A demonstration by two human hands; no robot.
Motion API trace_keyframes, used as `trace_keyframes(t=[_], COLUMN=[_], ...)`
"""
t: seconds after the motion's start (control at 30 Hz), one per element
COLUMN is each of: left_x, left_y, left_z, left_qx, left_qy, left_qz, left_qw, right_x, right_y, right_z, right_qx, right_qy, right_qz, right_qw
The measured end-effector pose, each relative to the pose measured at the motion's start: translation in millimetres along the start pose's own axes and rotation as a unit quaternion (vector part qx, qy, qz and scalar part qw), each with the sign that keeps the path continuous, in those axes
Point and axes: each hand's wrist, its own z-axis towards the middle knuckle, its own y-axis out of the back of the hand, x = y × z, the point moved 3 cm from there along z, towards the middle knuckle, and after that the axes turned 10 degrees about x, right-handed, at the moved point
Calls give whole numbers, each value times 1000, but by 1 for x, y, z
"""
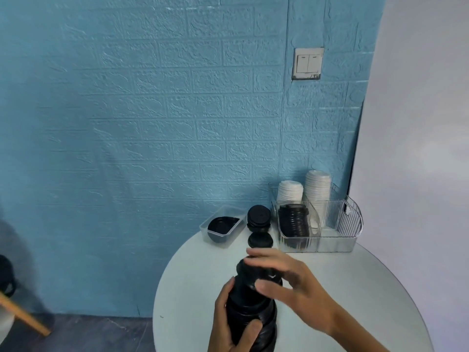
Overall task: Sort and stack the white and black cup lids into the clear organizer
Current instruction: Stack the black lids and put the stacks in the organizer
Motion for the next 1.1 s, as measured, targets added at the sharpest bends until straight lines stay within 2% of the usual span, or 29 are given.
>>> trace_keyframes(t=[0.1,0.5,0.7,0.93,1.1], left_x=[3,-14,-22,-45,-54], left_y=[1,2,0,0,-2], left_z=[-2,2,7,13,16], left_qx=[7,53,49,-25,-6], left_qy=[18,43,5,-65,-92], left_qz=[-3,-32,45,170,208], left_qw=[1000,997,998,983,974], right_x=[-2,-7,-7,-9,-14], right_y=[-12,-25,-25,-22,-25], right_z=[-9,-4,-9,-12,-12], right_qx=[14,25,11,-33,-25], right_qy=[-2,-43,-34,-31,-68], right_qz=[-50,-109,-79,-38,38], right_qw=[999,993,996,998,997])
